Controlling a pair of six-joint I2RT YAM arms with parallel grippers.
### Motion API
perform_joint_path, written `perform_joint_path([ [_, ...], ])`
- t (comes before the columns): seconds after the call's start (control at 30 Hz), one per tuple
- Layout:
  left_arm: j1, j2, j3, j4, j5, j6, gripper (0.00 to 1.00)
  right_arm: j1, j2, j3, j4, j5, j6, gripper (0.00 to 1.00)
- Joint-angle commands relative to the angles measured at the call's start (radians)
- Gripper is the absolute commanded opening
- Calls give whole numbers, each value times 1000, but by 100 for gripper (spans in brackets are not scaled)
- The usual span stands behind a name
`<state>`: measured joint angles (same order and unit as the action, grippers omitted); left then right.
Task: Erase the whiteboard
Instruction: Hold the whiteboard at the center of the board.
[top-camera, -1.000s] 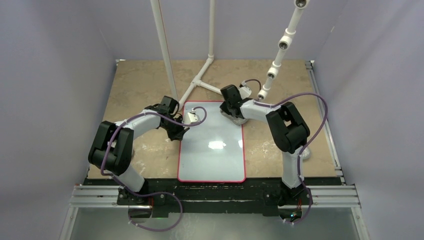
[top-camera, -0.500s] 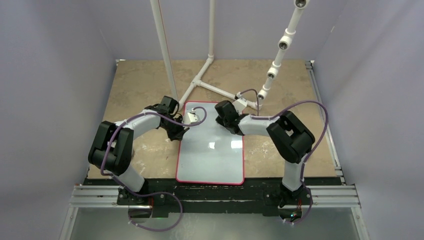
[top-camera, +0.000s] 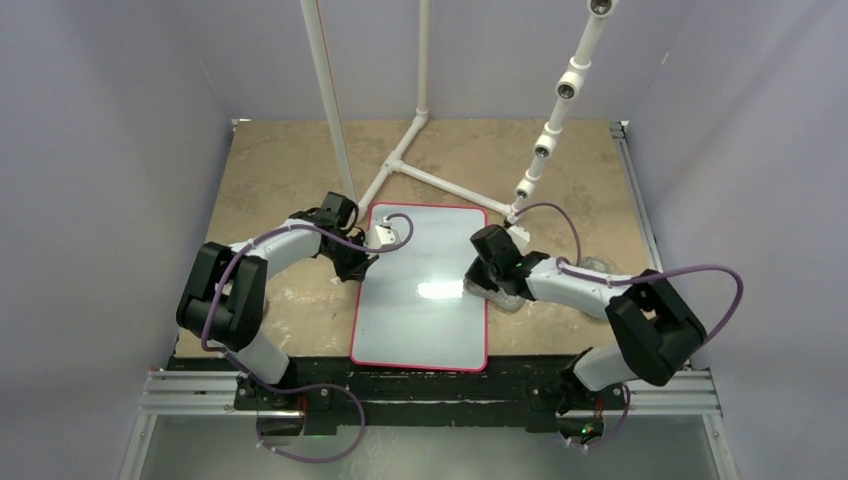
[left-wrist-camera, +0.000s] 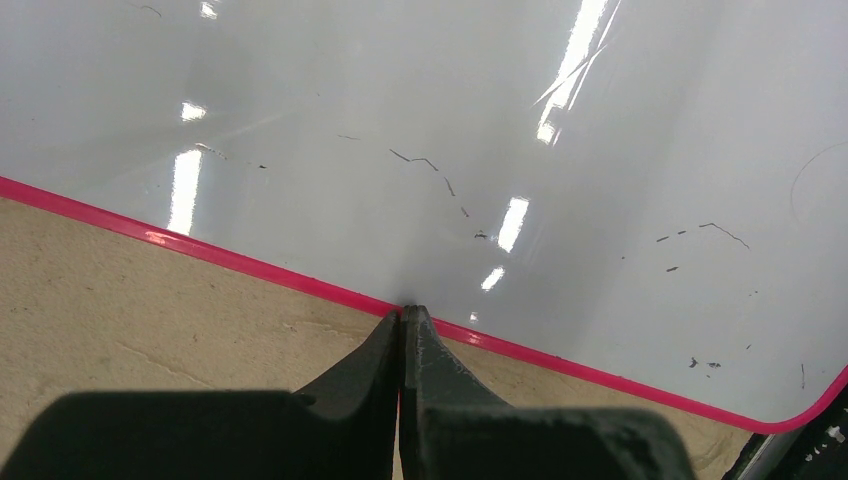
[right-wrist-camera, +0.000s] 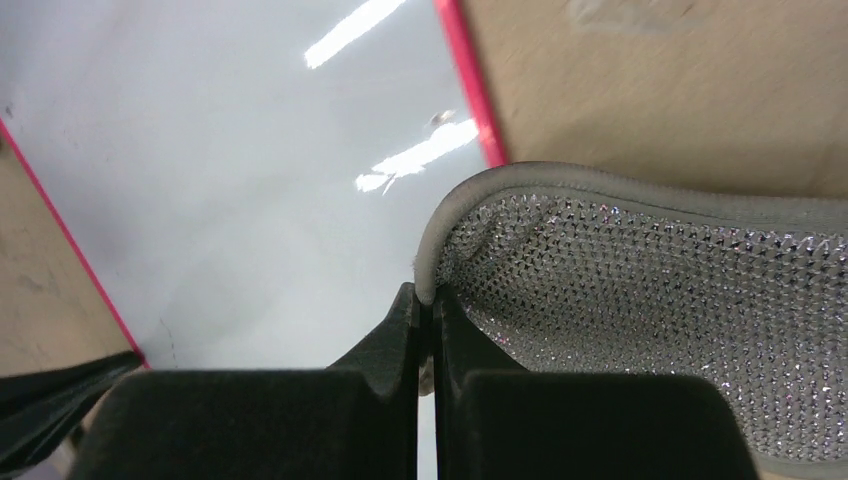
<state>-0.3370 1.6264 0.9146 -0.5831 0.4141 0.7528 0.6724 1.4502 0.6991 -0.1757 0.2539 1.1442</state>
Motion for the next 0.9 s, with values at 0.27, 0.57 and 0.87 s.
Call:
perform_joint_path([
  [0.27, 0, 72, -52, -64, -126, 49, 0, -232, 182, 40, 163, -238, -178, 0],
  [0.57, 0, 80, -67, -64, -134, 71, 0, -272, 204, 49, 256, -252, -136, 0],
  [0.87, 1, 71, -83, -63, -147, 79, 0, -279, 317, 70, 288, -48, -86, 0],
])
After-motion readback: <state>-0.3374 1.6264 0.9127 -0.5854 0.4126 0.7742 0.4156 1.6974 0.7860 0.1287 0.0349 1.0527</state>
